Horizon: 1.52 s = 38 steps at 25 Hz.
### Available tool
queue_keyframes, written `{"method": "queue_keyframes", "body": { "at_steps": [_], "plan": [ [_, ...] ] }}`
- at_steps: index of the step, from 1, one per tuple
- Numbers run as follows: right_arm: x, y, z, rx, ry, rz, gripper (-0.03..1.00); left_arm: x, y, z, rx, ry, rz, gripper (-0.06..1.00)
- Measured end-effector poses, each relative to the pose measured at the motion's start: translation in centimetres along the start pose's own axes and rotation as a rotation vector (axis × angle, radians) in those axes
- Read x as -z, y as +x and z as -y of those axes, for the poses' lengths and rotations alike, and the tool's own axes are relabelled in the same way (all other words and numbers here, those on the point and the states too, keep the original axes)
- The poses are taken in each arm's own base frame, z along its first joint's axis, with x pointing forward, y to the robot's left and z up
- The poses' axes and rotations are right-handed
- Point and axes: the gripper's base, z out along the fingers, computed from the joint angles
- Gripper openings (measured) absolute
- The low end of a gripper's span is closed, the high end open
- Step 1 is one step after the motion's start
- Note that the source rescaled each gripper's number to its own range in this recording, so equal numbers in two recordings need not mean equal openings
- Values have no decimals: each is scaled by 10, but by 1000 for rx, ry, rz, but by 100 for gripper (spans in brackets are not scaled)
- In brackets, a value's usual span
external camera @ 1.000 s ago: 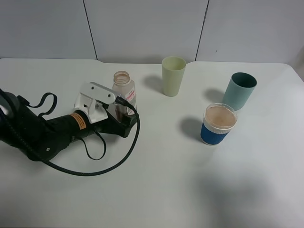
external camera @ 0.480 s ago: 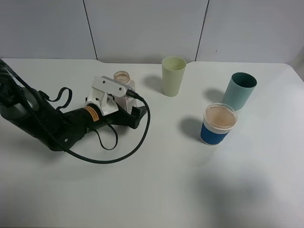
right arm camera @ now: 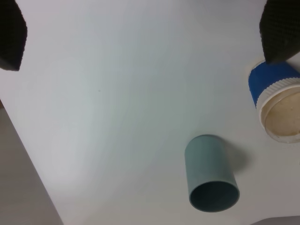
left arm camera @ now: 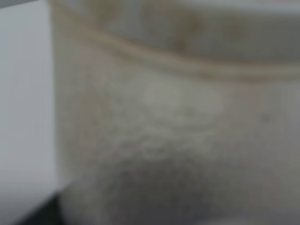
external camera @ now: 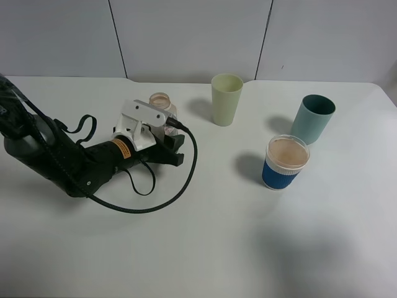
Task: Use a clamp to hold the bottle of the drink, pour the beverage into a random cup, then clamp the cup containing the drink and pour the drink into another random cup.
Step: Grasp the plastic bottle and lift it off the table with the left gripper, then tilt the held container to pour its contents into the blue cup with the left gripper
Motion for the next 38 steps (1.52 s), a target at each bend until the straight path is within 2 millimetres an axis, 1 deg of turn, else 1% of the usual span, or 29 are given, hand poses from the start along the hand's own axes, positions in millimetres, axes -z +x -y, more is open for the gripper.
{"method": "queue_keyframes", "body": {
  "at_steps": [1, 3, 10, 13, 16, 23, 27, 33, 38],
  "plan": [
    [0, 0, 0, 0, 0, 0, 100, 0, 0, 0, -2, 3, 0, 0],
    [0, 0, 0, 0, 0, 0, 100, 0, 0, 1, -12, 11, -1, 2],
    [0, 0, 0, 0, 0, 0, 100, 0, 0, 1, -25, 11, -1, 2],
    [0, 0, 0, 0, 0, 0, 100, 0, 0, 1, -61, 11, -5, 2],
    [0, 0, 0, 0, 0, 0, 100, 2, -5, -2, -77, -32, -28, 2],
    [0, 0, 0, 0, 0, 0, 100, 14, -34, -13, -116, -178, -9, 2],
    [0, 0, 0, 0, 0, 0, 100, 22, -46, -16, -151, -281, -19, 2],
    [0, 0, 0, 0, 0, 0, 100, 25, -64, -6, -300, -390, -61, 2],
    [0, 0, 0, 0, 0, 0, 100, 21, -79, 14, -453, -427, -106, 2]
  ]
}}
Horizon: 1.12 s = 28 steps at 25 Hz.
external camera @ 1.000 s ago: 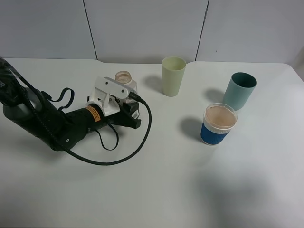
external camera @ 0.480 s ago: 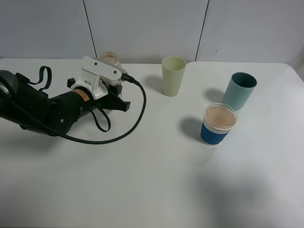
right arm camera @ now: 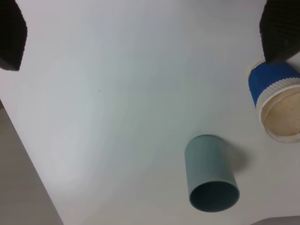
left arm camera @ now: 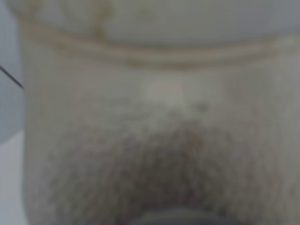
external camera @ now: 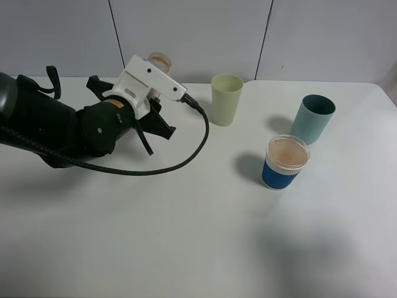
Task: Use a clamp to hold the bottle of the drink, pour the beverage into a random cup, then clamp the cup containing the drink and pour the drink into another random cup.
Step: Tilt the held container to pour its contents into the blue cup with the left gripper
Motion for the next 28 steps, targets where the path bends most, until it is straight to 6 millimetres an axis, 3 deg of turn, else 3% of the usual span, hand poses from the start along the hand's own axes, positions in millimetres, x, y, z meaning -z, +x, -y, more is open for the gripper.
{"method": "queue_keyframes", "body": {
  "at_steps": [5, 14, 28],
  "plan": [
    [0, 0, 0, 0, 0, 0, 100, 8, -24, 18, -175, -5, -8, 2],
    [0, 0, 0, 0, 0, 0, 100, 23, -63, 45, -331, 20, 31, 2],
    [0, 0, 0, 0, 0, 0, 100, 14, -76, 95, -509, 58, -41, 2]
  ]
}}
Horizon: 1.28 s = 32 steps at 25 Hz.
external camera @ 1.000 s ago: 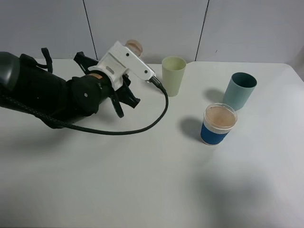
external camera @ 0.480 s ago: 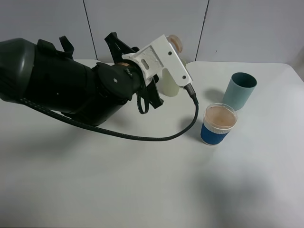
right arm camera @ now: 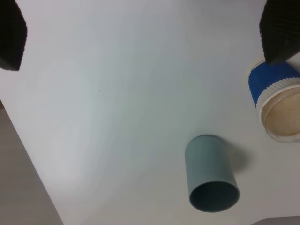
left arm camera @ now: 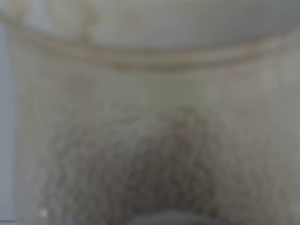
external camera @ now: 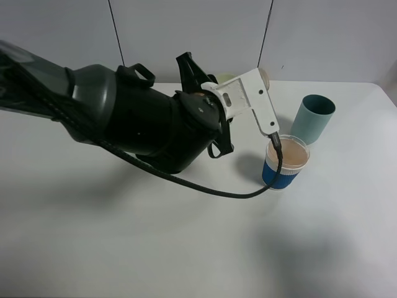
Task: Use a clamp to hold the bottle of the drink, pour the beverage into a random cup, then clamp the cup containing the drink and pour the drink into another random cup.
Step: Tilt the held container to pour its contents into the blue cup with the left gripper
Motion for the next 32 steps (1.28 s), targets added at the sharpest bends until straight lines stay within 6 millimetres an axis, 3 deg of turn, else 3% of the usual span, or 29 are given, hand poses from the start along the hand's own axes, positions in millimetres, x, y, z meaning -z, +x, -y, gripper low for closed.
{"method": "queue_keyframes", "body": {
  "at_steps": [5, 14, 32],
  "plan": [
    [0, 0, 0, 0, 0, 0, 100, -5, -13, 15, -53, 41, 1, 2],
    [0, 0, 0, 0, 1, 0, 100, -11, -18, 42, -189, 112, 12, 2],
    [0, 0, 0, 0, 1, 0, 100, -12, -24, 31, -315, -30, 73, 2]
  ]
}}
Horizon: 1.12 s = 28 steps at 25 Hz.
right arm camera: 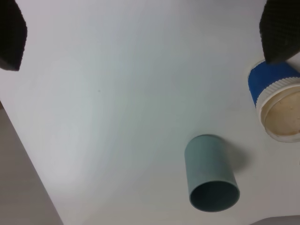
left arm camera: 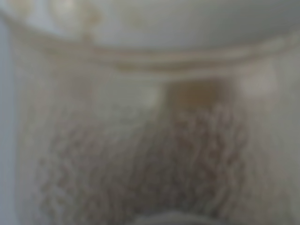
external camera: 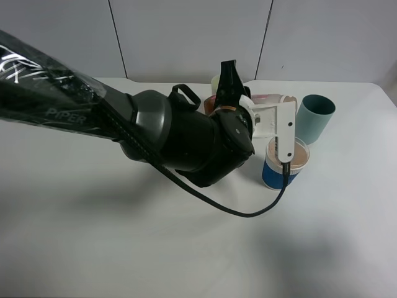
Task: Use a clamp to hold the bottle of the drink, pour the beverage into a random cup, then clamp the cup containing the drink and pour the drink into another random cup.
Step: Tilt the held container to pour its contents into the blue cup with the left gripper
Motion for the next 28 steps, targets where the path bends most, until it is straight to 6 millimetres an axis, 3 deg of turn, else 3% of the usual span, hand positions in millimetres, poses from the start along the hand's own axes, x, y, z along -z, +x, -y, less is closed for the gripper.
{"method": "queue_keyframes", "body": {
  "at_steps": [14, 28],
  "plan": [
    [0, 0, 0, -6, 0, 0, 100, -6, 0, 11, -40, 1, 1, 2],
    [0, 0, 0, -7, 0, 0, 100, -13, -6, 8, 2, -40, -38, 2]
  ]
}}
